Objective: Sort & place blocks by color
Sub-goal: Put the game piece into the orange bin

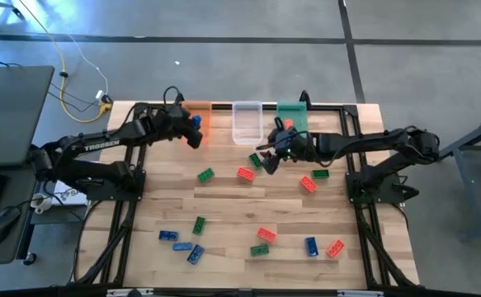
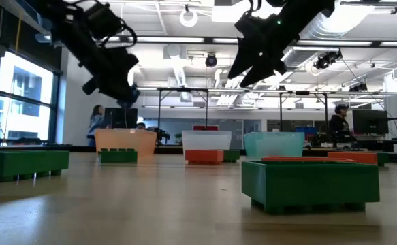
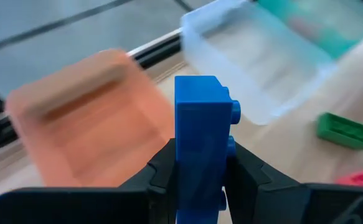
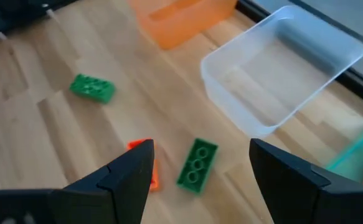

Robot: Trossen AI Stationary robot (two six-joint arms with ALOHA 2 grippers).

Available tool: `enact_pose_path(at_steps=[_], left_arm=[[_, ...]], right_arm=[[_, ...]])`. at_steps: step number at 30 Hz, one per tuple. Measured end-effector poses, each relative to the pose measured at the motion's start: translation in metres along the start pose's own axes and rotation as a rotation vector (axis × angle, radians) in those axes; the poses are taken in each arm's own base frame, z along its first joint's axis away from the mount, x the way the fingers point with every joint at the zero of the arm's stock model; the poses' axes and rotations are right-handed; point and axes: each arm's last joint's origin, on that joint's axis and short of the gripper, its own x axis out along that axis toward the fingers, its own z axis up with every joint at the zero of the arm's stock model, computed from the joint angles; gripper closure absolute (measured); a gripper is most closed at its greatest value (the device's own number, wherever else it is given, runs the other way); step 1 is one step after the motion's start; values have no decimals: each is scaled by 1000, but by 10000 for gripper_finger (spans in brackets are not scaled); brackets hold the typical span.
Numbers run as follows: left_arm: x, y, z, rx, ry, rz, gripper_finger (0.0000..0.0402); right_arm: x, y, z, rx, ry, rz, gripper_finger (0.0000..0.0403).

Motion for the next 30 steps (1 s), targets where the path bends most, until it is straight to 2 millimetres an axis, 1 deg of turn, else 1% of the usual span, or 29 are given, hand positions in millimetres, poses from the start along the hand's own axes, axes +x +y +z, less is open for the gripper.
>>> enact_pose_path(at_steps=[6,12,20,26,30], left_arm=[[20,23,-2,-70,85,32,331],[35,35,-7,-107,150,46,330],[46,34,8,-108,208,63,328],[51,34,7,-118,248,74,327],[53,34,6,-118,259,77,314]], right_arm=[[-4,11,-5,-20,-10,4,149],[-6,15,-7,-10,-20,-8,149],[-6,15,-6,-13,-21,-12,149],[-6,15,-6,-31,-21,-12,149],[-6,15,-6,-34,-21,-12,149]])
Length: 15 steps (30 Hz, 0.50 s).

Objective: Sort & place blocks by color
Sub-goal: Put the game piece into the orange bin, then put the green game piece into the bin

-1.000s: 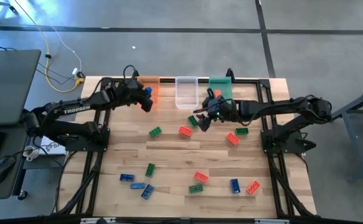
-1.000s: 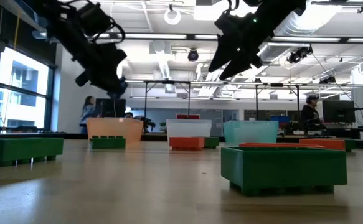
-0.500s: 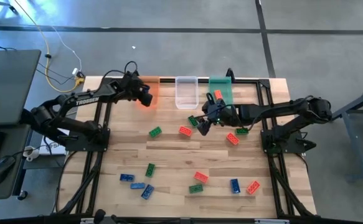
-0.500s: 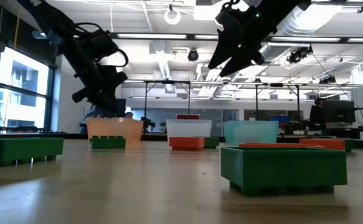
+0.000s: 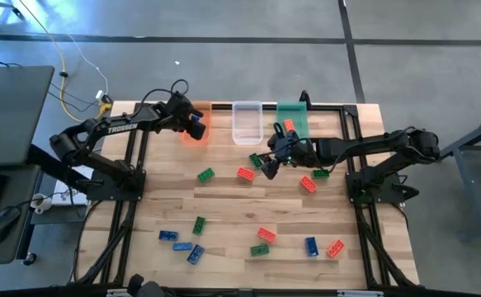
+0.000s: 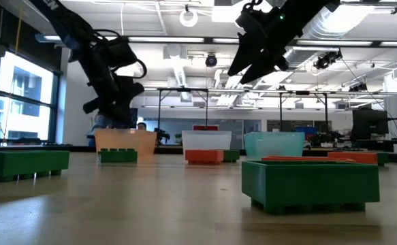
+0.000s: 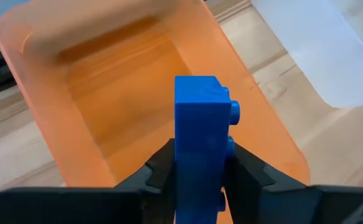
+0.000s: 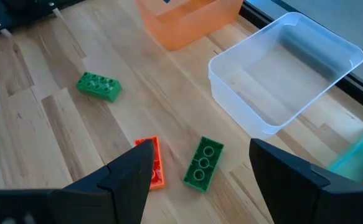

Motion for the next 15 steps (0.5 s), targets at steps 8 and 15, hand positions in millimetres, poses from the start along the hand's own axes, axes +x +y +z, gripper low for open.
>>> enact_pose_path(at_steps=[8,15], left_arm=[[1,-2,-1,41,4,-3,268],[0,-7,-2,74,6,-15,223]], right_arm=[[0,0,0,0,3,7,149],[-1,3,-1,-7,7,22,149]])
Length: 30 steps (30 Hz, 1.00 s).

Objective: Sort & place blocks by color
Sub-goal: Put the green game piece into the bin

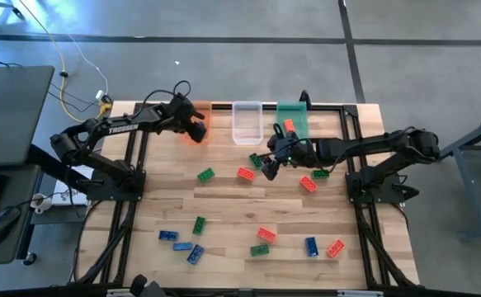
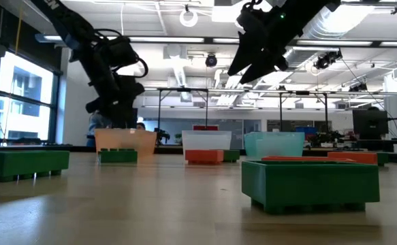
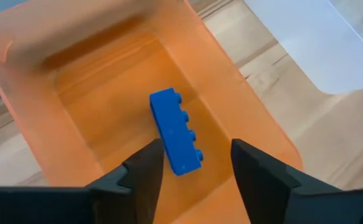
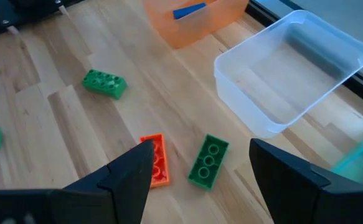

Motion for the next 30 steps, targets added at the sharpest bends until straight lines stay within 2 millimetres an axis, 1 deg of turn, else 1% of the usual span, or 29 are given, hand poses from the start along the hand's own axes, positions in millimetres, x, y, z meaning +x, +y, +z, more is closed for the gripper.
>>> enact_pose_path(at_steps=[3,7,11,17,20,25,30], left_arm=[[0,-1,0,5,-7,-6,212],[-4,-2,3,5,-32,-19,209],[-15,-4,5,8,-71,-66,212],[-39,-13,7,35,-149,-134,213],[-52,-21,6,61,-191,-169,213],[-70,-41,0,129,-233,-246,213],[-80,-63,-10,208,-237,-327,213]], right_arm=[[-2,6,-2,-15,2,19,149],[-6,15,-6,-55,5,46,149],[-10,23,-10,-96,0,74,149],[-14,32,-14,-129,2,103,149],[-17,37,-17,-158,2,118,149],[-21,44,-21,-196,3,143,149],[-26,53,-26,-221,5,173,149]])
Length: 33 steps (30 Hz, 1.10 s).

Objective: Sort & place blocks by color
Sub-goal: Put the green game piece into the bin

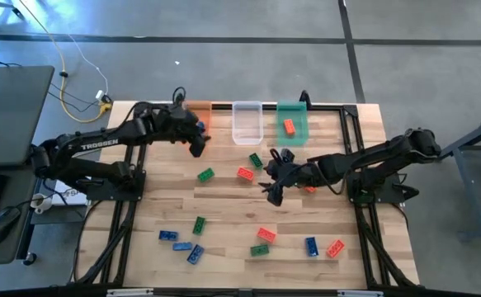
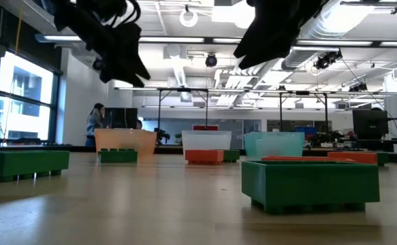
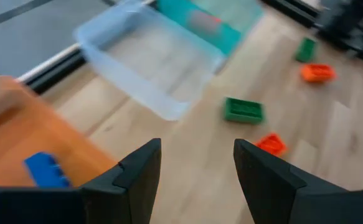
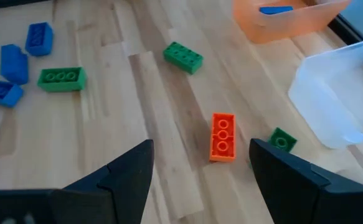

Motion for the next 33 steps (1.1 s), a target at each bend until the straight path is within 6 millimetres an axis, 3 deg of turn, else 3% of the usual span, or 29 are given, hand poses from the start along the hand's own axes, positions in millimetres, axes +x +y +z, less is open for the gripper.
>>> enact_pose_path(at_steps=[18,26,33], left_arm=[[-5,-60,-23,72,94,-201,213],[-10,-80,-33,81,127,-268,213],[-14,-92,-39,82,142,-293,213]], right_arm=[[-11,30,-9,34,60,254,149],[-11,68,-13,-78,-43,413,149],[-2,93,-28,-109,-46,435,149]])
